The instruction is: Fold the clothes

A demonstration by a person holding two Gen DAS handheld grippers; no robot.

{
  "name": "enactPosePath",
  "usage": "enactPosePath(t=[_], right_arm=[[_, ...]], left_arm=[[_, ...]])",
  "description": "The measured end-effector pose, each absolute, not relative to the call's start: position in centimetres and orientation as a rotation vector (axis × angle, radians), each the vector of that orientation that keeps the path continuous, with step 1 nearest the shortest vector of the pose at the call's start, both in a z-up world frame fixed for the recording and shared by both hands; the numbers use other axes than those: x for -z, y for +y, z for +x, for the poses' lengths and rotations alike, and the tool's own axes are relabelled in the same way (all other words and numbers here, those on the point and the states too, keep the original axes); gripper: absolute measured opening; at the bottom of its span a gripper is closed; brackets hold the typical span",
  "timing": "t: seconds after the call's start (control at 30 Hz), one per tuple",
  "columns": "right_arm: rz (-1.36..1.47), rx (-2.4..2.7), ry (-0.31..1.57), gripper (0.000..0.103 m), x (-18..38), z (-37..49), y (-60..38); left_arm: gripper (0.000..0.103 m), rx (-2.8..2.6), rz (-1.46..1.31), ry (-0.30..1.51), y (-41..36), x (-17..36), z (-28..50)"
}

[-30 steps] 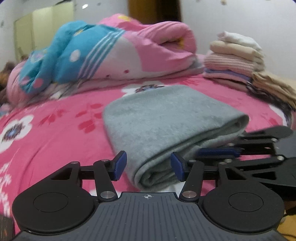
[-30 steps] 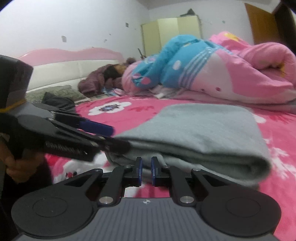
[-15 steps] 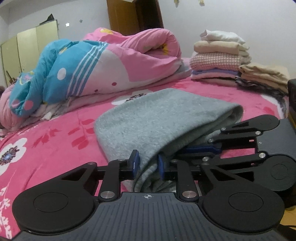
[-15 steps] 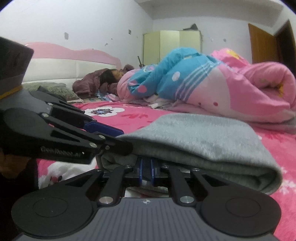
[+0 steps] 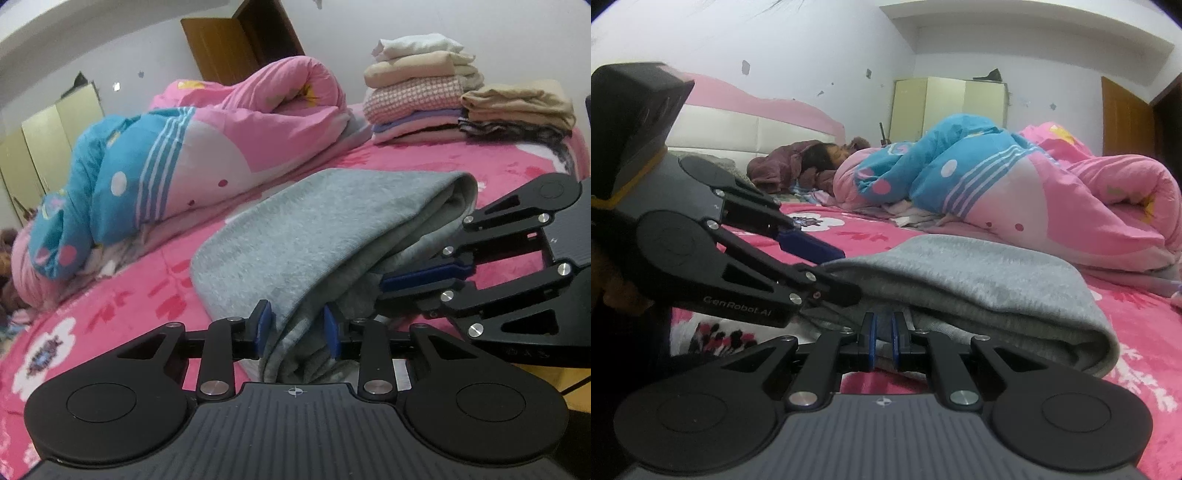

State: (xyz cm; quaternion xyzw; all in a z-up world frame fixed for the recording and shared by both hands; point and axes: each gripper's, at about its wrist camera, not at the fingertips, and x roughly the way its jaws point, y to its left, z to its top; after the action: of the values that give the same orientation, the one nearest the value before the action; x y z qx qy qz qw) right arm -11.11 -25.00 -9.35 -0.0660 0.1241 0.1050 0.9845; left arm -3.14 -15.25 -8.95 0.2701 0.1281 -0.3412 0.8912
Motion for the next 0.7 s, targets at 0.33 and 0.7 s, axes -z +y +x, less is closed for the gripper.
enactPosePath(t=[0.33,0.7], right_arm=[[-0.121,-0.196,0.202,0.009,9.9,-8.8,-24.9],[-0.132,-0.134,0.193,0.007,11.3,-6.1,-24.5]], left_arm=[[0.006,0.7,0.572,0.23,-14.7,8.6,-3.5],[0.006,0.743,0.592,0.262,-14.7,9.1,-3.5]])
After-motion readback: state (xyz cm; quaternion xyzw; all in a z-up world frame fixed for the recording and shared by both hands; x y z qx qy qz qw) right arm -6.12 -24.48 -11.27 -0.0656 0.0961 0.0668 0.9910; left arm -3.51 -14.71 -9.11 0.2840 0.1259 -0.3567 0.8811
